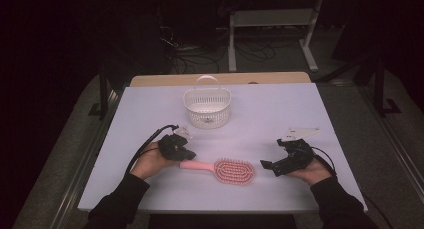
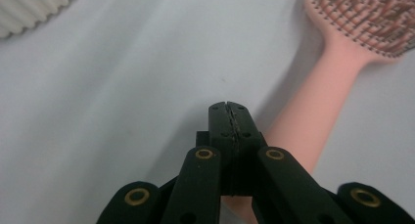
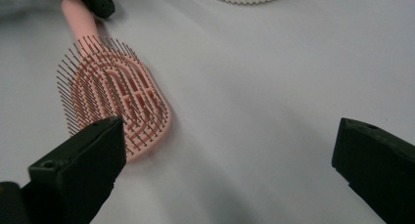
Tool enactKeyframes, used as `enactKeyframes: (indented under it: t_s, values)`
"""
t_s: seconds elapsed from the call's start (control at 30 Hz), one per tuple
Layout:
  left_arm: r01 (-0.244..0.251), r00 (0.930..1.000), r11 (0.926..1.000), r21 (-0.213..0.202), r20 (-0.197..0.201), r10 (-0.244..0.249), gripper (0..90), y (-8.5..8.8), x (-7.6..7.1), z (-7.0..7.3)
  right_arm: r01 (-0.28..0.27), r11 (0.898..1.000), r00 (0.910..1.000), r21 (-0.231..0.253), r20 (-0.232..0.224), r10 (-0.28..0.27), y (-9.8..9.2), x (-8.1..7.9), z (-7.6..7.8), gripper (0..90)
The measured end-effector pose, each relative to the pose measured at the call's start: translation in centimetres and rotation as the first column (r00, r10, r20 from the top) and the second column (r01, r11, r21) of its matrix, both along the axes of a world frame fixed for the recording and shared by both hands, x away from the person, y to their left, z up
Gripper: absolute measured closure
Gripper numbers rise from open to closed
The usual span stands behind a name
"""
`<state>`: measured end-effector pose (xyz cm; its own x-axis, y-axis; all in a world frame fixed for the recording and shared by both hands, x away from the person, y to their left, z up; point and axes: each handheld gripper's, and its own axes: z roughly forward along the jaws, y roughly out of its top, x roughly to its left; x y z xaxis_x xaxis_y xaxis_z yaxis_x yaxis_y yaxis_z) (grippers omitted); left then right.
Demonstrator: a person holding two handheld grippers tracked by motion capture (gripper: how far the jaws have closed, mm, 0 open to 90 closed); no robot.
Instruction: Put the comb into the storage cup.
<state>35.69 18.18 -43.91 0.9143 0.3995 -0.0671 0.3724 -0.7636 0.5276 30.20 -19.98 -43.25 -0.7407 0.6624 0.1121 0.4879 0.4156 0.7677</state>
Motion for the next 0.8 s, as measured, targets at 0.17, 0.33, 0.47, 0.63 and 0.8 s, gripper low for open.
enactKeyframes:
  t_s: [0.17,0.33,0.47,0.63,0.8]
  values:
    - [0.003,1.0000,0.9999,-0.013,-0.008,-0.003,90.0,0.4,-0.9,0.1,-0.001,1.000,1.0000,-0.003,-0.001,0.001,0.1,0.0,0.0,0.0]
    - [0.009,0.9998,0.9998,-0.016,-0.019,-0.009,90.0,0.8,-2.0,0.0,-0.002,1.000,1.0000,-0.003,0.002,0.002,0.1,0.0,0.0,0.0]
    - [-0.010,0.9998,0.9991,-0.042,-0.016,0.010,90.0,1.2,-2.1,0.0,-0.005,1.000,1.0000,-0.003,0.004,0.005,0.1,0.0,0.0,0.0]
    - [-0.045,0.9988,0.9949,-0.090,0.013,0.047,76.3,2.1,-1.9,0.9,-0.010,1.000,0.9999,-0.002,0.004,0.010,0.2,0.0,-0.1,0.0]
    - [-0.096,0.9939,0.9709,-0.220,0.033,0.106,55.9,4.1,-1.7,2.1,-0.008,1.000,0.9999,0.001,0.008,0.008,0.1,0.0,-0.1,0.0]
